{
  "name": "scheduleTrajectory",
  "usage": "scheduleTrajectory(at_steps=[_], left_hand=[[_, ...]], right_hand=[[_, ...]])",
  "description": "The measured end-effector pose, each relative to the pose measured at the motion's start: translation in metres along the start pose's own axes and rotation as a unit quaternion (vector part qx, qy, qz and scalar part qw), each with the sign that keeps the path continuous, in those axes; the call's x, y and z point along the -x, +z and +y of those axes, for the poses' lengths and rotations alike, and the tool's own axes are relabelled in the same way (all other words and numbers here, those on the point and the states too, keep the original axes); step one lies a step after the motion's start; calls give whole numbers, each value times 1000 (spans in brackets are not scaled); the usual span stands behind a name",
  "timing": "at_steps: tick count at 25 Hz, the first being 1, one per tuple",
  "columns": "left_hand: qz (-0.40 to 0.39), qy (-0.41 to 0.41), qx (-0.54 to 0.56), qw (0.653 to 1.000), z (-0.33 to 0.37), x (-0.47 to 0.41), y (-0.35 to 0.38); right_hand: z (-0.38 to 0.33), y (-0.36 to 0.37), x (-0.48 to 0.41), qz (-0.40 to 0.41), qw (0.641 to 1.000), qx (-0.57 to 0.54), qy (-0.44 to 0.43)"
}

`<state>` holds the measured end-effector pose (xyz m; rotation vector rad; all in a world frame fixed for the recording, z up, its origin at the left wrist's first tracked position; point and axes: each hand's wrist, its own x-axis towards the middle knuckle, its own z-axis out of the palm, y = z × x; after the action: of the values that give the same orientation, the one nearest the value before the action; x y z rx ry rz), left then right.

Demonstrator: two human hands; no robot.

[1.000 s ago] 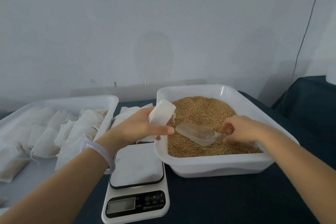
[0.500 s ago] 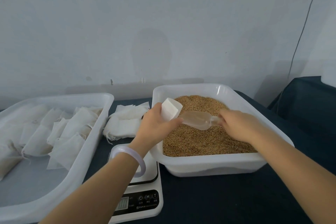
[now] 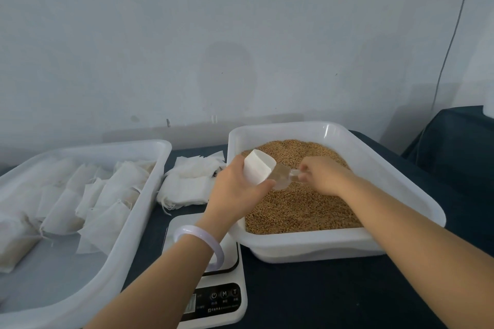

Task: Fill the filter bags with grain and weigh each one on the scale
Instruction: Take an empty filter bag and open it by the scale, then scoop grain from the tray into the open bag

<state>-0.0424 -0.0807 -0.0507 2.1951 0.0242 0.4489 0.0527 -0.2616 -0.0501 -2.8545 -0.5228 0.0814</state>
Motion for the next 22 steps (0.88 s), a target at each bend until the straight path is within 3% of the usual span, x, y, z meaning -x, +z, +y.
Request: scheduleTrajectory(at_steps=[7, 12, 18, 22], left_hand=[[-24, -58, -29, 998, -4, -3, 0], [-58, -70, -42, 995, -7, -8, 1], [-64, -60, -82, 993, -6, -7, 2], [-76, -50, -74, 993, -5, -6, 1]], right_hand=[[45, -25, 43, 62, 996, -71, 6], [62, -54, 72, 74, 985, -151, -40], [62, -91, 83, 97, 981, -153, -71], [48, -102, 78, 87, 991, -59, -85]])
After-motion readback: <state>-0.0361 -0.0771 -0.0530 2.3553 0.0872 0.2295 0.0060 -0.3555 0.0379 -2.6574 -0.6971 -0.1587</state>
